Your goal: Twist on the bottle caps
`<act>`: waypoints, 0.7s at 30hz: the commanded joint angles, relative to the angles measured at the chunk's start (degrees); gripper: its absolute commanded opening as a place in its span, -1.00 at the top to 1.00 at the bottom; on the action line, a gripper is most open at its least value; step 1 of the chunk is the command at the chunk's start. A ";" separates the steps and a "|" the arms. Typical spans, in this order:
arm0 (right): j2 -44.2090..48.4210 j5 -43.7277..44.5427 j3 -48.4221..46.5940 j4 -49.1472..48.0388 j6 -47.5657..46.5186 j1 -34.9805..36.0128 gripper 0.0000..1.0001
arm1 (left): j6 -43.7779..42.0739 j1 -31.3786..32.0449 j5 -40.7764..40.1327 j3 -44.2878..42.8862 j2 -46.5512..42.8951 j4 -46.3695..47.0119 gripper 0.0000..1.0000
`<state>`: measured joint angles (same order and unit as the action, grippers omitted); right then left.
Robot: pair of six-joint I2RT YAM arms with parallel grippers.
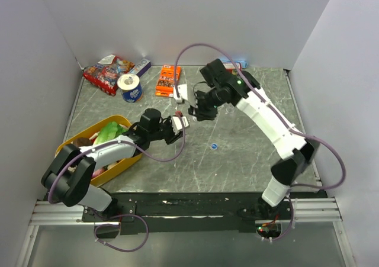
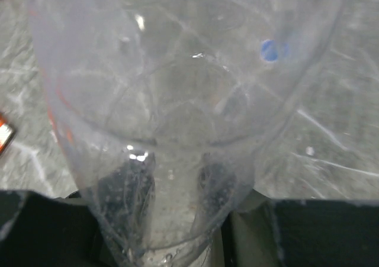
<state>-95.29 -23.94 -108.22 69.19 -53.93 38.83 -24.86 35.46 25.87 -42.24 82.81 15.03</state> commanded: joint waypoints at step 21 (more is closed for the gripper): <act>-16.16 -4.62 -13.33 6.93 31.88 -2.17 0.71 | 15.72 5.23 -19.38 2.42 0.17 24.52 0.98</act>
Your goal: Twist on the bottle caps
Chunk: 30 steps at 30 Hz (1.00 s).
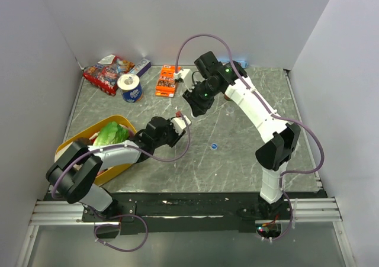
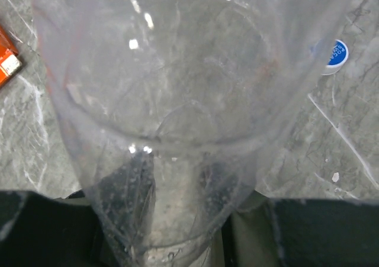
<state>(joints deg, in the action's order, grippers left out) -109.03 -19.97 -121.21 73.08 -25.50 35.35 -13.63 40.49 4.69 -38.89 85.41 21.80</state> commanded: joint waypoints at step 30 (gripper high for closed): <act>33.18 -14.15 28.11 -12.95 -43.84 -0.47 -0.43 | -8.07 -6.83 37.57 -1.79 -2.00 -1.39 0.98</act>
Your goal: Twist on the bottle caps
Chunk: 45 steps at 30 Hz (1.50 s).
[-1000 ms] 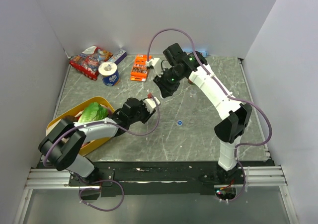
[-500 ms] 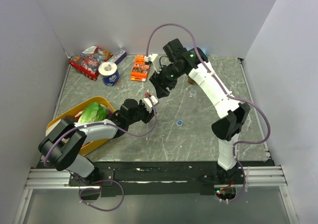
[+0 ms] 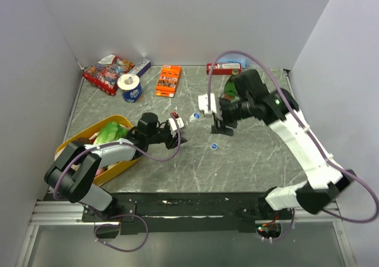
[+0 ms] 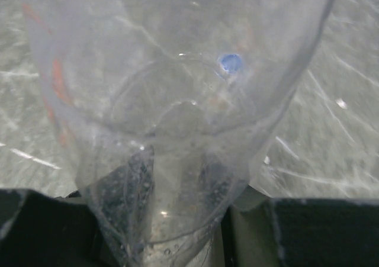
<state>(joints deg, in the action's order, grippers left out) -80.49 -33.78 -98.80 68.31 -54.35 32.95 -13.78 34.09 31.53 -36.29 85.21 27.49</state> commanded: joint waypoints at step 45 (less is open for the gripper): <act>-0.19 0.20 6.69 -1.61 -33.89 7.57 0.03 | -24.54 0.02 16.02 -10.99 -3.65 -20.54 0.98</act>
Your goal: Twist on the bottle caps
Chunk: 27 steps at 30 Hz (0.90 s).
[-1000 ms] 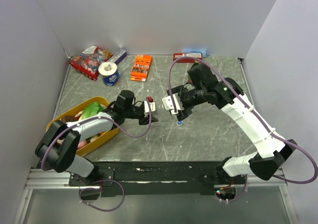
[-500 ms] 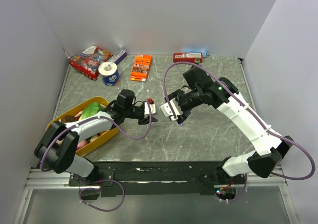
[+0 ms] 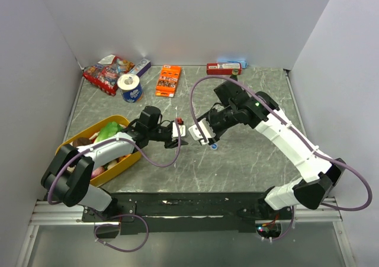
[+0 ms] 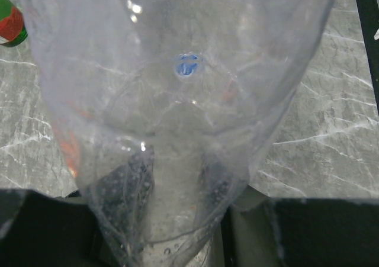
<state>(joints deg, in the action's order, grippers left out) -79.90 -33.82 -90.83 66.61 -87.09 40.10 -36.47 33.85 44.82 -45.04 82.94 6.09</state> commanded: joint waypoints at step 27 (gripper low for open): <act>-36.29 3.24 -36.44 18.56 59.74 -2.04 0.77 | 17.84 9.48 -41.63 1.98 -0.94 26.88 0.98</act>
<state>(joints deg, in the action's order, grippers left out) -109.36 -20.23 -122.93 80.42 -43.53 39.00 -20.71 39.40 12.21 -37.50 81.93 19.05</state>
